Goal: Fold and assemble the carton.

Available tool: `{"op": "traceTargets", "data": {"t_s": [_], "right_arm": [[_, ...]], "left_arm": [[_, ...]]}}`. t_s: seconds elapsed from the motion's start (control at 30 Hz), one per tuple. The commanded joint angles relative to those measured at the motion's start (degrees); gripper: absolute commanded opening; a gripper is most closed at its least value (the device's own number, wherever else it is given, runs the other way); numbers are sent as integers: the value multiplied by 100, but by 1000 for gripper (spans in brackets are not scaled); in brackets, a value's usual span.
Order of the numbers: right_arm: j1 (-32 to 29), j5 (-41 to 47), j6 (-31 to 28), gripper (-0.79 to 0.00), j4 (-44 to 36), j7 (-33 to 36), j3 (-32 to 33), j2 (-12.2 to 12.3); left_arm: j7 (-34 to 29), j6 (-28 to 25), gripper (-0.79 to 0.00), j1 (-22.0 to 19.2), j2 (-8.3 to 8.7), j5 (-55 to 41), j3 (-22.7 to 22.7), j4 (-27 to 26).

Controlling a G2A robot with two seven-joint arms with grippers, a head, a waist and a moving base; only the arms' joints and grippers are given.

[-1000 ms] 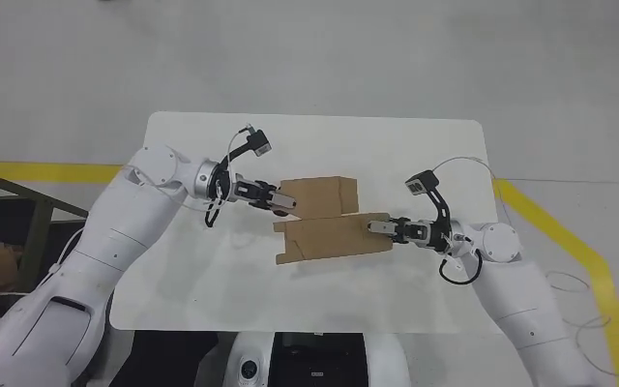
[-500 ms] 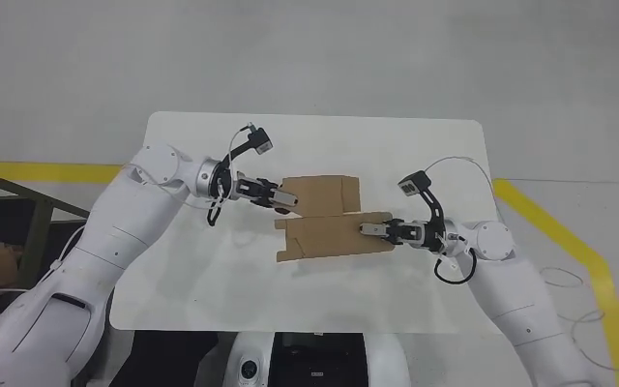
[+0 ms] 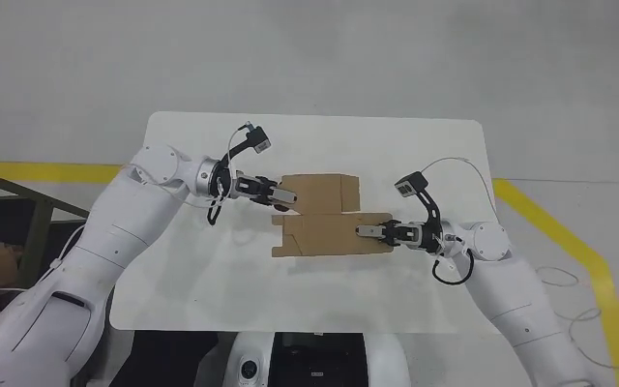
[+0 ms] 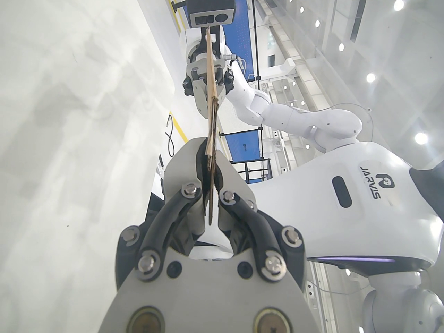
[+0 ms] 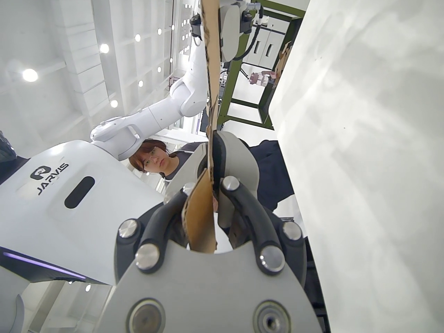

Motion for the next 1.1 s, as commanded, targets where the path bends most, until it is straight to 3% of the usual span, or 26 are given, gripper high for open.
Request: {"op": "traceTargets", "data": {"t_s": [0.0,0.47,1.07], "right_arm": [[6,15,-8,-785,17,-8,-4,3],[82,-173,-117,-785,280,-117,-30,6],[103,-294,-144,-785,536,-309,-74,-25]], "left_arm": [[1,0,0,-7,-2,-81,-15,66],[105,-103,0,51,42,-91,-185,65],[92,-90,0,172,105,-210,-521,-307]]}}
